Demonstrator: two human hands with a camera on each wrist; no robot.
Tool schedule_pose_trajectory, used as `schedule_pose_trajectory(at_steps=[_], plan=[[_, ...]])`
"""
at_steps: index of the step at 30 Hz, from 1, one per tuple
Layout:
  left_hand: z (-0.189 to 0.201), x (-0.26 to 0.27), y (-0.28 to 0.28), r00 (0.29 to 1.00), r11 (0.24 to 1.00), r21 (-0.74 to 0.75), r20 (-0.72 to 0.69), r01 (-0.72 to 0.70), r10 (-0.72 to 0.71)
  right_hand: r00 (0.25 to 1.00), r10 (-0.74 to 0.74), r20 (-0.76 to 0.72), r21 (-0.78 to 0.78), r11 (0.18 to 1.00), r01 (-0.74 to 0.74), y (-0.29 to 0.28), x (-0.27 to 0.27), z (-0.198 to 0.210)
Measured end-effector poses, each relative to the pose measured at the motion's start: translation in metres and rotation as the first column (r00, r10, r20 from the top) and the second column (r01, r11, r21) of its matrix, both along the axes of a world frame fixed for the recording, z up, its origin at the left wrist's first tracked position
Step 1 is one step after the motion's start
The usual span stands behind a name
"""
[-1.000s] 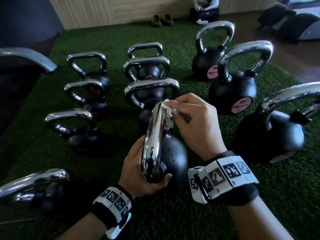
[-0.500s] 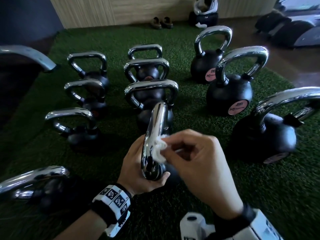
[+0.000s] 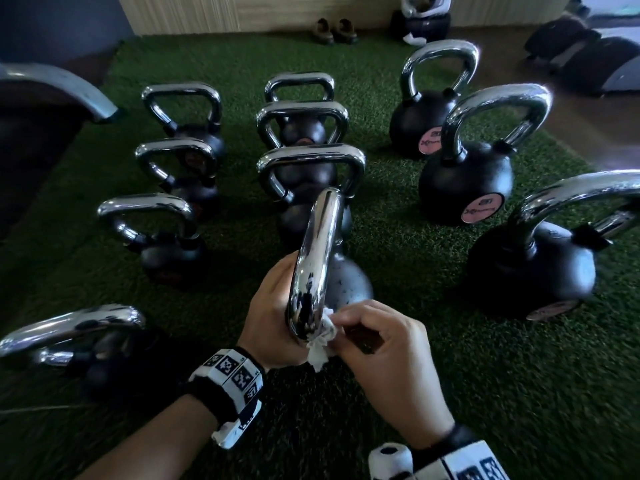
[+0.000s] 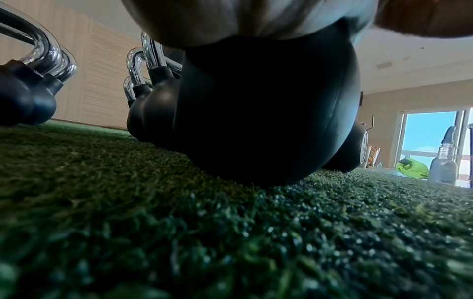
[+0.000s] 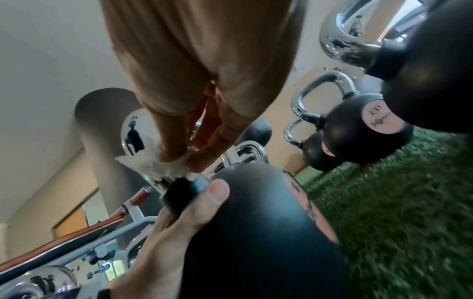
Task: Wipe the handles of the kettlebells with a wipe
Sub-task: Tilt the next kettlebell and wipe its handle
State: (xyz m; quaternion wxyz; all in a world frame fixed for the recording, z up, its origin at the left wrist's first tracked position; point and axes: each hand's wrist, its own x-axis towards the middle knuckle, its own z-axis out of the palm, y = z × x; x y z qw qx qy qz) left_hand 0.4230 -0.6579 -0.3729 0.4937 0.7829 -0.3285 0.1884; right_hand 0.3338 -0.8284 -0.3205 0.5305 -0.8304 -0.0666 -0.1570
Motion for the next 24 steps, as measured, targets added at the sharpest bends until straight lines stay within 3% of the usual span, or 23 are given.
schedule_pose_trajectory(at_steps=[4,6,8,10,16,21,24], plan=[[0.004,-0.005,-0.001,1.0,0.999,0.027,0.011,-0.026,0.026,0.995,0.081,0.051,-0.135,0.988,-0.074,-0.018,0.024,0.02],[0.007,-0.006,-0.002,0.998,0.998,0.054,0.059,-0.033,0.03,0.984,0.177,-0.022,-0.167,0.97,-0.178,-0.022,0.043,0.03],[0.007,-0.007,-0.002,0.996,0.997,0.063,0.085,-0.044,0.038,0.933,0.32,-0.162,-0.249,0.902,-0.353,-0.02,0.059,0.033],[0.007,-0.008,-0.002,0.995,0.997,0.047,0.082,-0.058,0.054,0.895,0.379,-0.236,-0.275,0.857,-0.435,-0.018,0.068,0.03],[0.005,-0.008,-0.002,0.996,0.997,0.056,0.076,-0.049,0.045,0.831,0.479,-0.283,-0.071,0.853,-0.516,-0.023,0.066,0.031],[0.002,-0.007,-0.002,0.996,0.995,0.069,0.069,-0.066,0.062,0.821,0.497,-0.281,-0.074,0.842,-0.534,-0.021,0.071,0.03],[0.004,-0.007,-0.003,0.991,0.993,0.096,0.119,-0.072,0.06,0.806,0.522,-0.28,0.017,0.842,-0.539,-0.025,0.07,0.03]])
